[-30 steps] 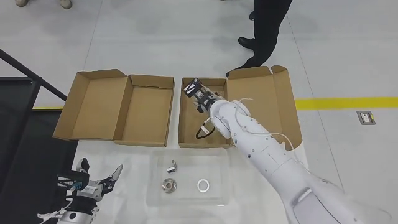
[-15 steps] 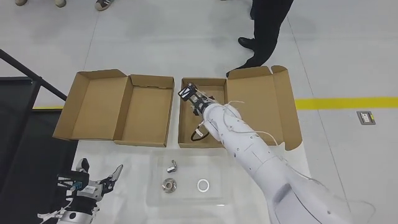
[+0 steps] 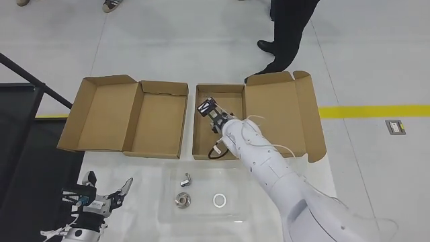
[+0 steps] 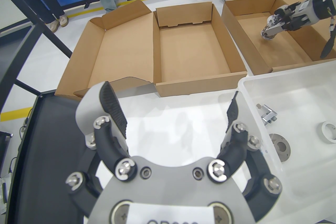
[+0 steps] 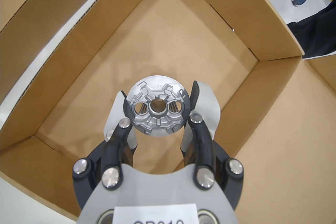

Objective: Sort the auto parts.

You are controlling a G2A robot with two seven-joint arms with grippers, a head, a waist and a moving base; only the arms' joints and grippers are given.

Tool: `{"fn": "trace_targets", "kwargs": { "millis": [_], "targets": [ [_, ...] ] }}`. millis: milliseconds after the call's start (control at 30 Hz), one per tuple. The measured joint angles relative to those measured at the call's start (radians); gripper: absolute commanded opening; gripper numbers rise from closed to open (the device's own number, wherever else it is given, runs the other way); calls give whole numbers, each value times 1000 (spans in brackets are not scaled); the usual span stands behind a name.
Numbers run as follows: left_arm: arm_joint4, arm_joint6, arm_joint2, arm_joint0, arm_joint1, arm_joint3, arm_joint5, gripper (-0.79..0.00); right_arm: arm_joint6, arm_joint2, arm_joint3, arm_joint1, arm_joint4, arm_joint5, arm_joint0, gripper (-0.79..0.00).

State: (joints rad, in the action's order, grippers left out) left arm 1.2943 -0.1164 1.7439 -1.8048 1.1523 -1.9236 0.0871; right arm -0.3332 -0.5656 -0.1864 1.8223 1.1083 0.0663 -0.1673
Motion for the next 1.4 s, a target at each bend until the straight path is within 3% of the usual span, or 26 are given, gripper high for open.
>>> {"fn": "trace_targets", "kwargs": {
  "millis": [500,900,1033,1200,1400],
  "targets": [
    [0,0,0,0,0,0,0,0,28,-18,17,4,1,14,5,0],
    [0,0,0,0,0,0,0,0,151,-7,-59,-10,65,152,-8,0],
    [0,0,0,0,0,0,0,0,194,-8,-111,-27,95,209,-19,0],
    [0,0,0,0,0,0,0,0,217,-25,-207,-60,127,210,-44,0],
    [0,0,0,0,0,0,0,0,154,-77,-417,-126,174,231,-114,0]
  ]
}}
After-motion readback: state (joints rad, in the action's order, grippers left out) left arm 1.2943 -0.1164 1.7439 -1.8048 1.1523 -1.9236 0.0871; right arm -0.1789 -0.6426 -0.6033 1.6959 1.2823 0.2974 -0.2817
